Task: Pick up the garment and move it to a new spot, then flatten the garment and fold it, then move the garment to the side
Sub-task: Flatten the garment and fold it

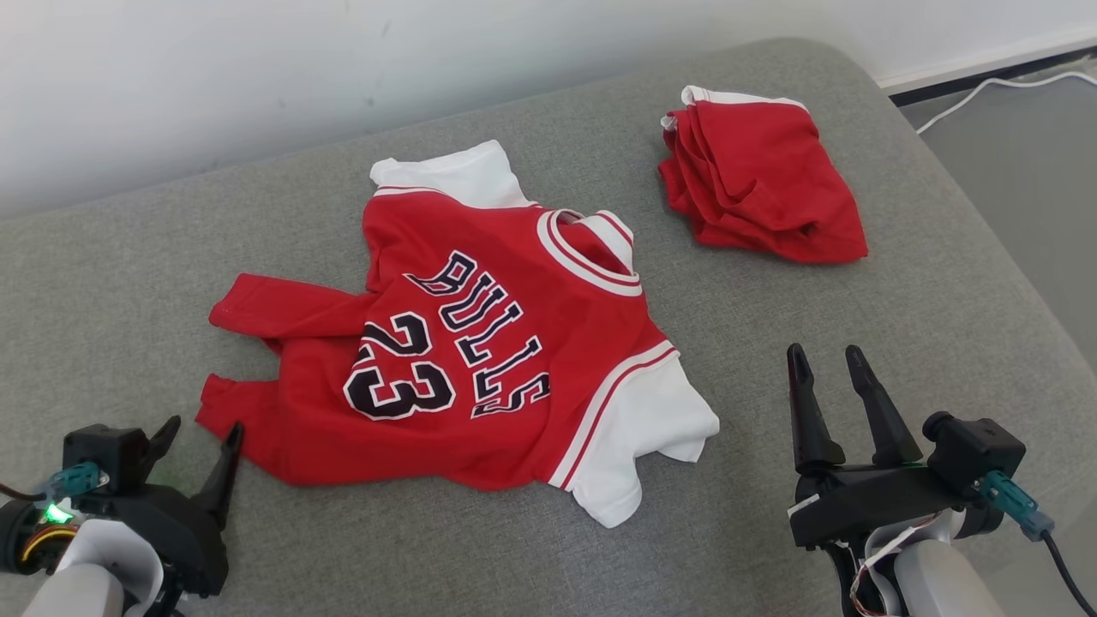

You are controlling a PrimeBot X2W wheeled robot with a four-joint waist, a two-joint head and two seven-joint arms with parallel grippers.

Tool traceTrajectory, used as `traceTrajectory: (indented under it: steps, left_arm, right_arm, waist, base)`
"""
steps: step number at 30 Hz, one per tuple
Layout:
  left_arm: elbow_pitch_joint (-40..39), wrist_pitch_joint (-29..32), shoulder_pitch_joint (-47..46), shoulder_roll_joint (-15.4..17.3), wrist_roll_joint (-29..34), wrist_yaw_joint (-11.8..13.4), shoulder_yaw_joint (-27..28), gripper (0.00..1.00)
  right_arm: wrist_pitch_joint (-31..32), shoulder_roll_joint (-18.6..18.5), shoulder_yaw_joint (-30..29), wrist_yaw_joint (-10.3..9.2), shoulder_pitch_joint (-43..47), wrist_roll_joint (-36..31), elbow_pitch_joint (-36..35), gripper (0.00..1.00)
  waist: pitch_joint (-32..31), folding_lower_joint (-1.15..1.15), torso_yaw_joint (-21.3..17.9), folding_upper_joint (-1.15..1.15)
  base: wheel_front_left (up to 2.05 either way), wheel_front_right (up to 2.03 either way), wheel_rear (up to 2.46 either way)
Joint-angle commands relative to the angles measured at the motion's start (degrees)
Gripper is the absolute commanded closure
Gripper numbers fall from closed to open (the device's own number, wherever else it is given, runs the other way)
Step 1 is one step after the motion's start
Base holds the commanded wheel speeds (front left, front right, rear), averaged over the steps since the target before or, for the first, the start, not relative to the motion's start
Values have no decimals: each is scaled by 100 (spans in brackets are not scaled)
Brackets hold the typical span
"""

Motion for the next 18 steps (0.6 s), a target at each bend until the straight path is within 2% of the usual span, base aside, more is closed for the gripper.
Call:
traceTrajectory:
  steps: [1, 11, 12, 13, 18]
  left_arm:
    - [160, 38, -91, 86, -47, -4, -75, 0]
    - [811, 103, -480, 185, -218, -14, -488, 0]
    - [865, 90, -517, 194, -267, -15, -553, 54]
    - [884, 65, -553, 189, -330, -15, -636, 99]
    - [977, -97, -660, 291, -465, -12, -922, 100]
  right_arm:
    - [-33, 21, 33, -2, -43, 35, 30, 0]
    - [-33, 0, 108, -2, -114, 68, 111, 0]
    - [-32, 9, 117, -2, -116, 62, 104, 0]
    - [-33, 19, 116, -2, -115, 55, 97, 0]
    - [-34, 6, 48, -2, -40, 20, 97, 0]
  waist:
    - [7, -1, -25, 0]
    - [25, -1, -78, 0]
    - [27, -1, -85, 0]
    - [25, -1, -90, 0]
    - [-34, -1, -41, 0]
  base:
    - [0, 0, 0]
    - [0, 0, 0]
    - [0, 0, 0]
    - [0, 0, 0]
    - [0, 0, 0]
